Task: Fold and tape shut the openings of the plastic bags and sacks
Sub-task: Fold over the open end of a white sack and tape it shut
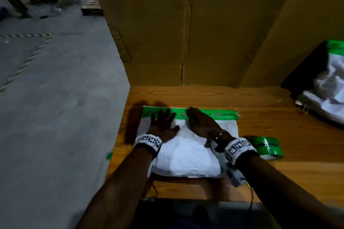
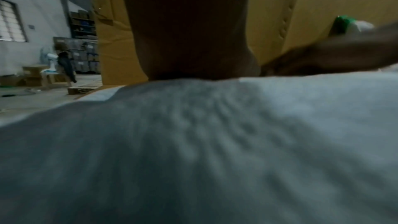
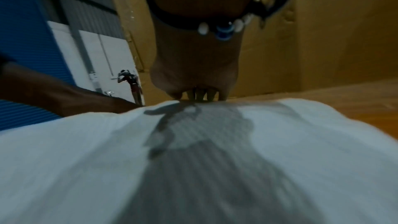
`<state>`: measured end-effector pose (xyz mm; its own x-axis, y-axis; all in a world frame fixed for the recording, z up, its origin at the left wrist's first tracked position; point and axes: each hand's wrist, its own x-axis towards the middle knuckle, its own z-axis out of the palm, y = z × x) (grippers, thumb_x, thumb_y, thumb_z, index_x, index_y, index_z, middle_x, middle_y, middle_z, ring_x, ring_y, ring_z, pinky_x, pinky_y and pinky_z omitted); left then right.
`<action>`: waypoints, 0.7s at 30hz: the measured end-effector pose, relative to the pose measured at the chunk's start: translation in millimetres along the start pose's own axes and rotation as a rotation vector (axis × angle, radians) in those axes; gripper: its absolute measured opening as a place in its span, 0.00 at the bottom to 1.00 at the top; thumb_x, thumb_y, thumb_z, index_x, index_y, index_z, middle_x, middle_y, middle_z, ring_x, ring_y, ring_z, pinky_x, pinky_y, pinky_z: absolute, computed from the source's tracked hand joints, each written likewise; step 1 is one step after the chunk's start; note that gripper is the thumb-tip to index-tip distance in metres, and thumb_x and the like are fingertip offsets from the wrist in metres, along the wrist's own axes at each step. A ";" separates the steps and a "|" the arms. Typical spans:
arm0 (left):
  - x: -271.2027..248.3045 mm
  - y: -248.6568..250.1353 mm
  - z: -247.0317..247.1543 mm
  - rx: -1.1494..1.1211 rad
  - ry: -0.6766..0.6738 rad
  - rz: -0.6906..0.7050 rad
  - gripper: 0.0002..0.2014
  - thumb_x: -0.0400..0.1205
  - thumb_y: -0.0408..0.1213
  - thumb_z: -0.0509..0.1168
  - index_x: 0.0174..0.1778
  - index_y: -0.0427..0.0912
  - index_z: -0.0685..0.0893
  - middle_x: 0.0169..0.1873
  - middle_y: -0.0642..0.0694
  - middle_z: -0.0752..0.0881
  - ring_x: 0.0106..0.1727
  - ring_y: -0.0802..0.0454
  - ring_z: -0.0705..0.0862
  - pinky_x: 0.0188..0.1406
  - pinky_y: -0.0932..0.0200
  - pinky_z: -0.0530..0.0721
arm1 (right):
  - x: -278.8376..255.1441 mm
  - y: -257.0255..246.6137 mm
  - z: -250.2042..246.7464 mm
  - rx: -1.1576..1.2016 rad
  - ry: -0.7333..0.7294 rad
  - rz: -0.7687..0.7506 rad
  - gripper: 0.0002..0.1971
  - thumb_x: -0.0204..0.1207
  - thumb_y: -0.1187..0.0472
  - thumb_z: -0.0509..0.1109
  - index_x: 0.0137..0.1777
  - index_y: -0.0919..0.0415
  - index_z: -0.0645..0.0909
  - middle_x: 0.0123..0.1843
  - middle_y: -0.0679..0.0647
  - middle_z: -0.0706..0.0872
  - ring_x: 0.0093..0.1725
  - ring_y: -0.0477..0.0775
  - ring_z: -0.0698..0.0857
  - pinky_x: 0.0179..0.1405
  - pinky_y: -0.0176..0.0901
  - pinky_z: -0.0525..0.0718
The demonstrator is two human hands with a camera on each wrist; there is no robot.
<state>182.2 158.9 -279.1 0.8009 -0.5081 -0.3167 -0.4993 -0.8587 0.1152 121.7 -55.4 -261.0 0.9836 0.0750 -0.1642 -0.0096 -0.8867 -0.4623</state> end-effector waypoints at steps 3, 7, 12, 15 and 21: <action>11.3 -11.2 9.3 0.000 -0.078 0.011 0.41 0.86 0.72 0.42 0.93 0.56 0.43 0.92 0.49 0.38 0.92 0.42 0.37 0.86 0.30 0.30 | 29.8 -32.5 15.1 -0.085 -0.172 0.016 0.31 0.94 0.46 0.52 0.94 0.56 0.54 0.95 0.54 0.52 0.93 0.57 0.52 0.90 0.54 0.51; 17.0 -22.6 13.4 -0.087 -0.096 0.050 0.39 0.88 0.68 0.49 0.93 0.59 0.42 0.92 0.49 0.35 0.92 0.43 0.35 0.87 0.31 0.32 | 28.4 -17.8 29.1 -0.164 -0.131 0.092 0.31 0.93 0.40 0.49 0.93 0.49 0.56 0.94 0.45 0.55 0.93 0.48 0.53 0.90 0.61 0.51; 18.6 -26.7 11.9 -0.153 -0.082 0.105 0.39 0.89 0.66 0.52 0.93 0.61 0.43 0.91 0.53 0.32 0.92 0.43 0.34 0.86 0.31 0.30 | -18.4 45.6 3.0 0.096 -0.002 0.263 0.33 0.89 0.38 0.54 0.88 0.54 0.69 0.90 0.52 0.69 0.90 0.57 0.65 0.91 0.58 0.55; 21.4 -21.9 11.2 -0.135 -0.104 0.100 0.42 0.86 0.68 0.51 0.93 0.59 0.44 0.91 0.51 0.33 0.92 0.40 0.34 0.86 0.28 0.32 | -29.0 46.6 1.3 -0.030 0.040 0.326 0.51 0.76 0.23 0.35 0.90 0.52 0.66 0.91 0.49 0.65 0.91 0.54 0.63 0.90 0.58 0.55; 20.0 5.6 -0.9 -0.063 -0.012 0.118 0.45 0.84 0.58 0.60 0.93 0.41 0.52 0.92 0.36 0.45 0.91 0.30 0.41 0.89 0.31 0.39 | 24.0 -15.7 24.2 -0.126 -0.043 0.141 0.37 0.84 0.40 0.45 0.91 0.54 0.64 0.92 0.52 0.63 0.92 0.56 0.60 0.88 0.58 0.58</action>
<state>195.6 143.9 -283.9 0.7338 -0.6051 -0.3088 -0.5676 -0.7959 0.2108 141.1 -28.7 -278.7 0.9654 -0.0369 -0.2581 -0.1214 -0.9397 -0.3197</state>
